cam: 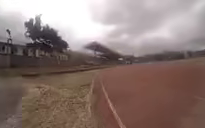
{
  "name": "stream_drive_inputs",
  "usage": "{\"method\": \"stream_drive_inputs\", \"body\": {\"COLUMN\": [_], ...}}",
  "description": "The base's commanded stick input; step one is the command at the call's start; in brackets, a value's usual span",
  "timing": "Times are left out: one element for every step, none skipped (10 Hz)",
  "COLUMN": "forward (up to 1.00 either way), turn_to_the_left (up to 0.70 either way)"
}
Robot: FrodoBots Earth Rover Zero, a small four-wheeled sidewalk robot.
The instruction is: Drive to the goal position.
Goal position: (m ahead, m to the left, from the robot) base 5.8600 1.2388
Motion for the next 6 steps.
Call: {"method": "stream_drive_inputs", "body": {"forward": [0.7, 0.7, 0.7, 0.7, 0.7, 0.7], "turn_to_the_left": [-0.24, -0.07, 0.0, 0.0, 0.0, 0.0]}}
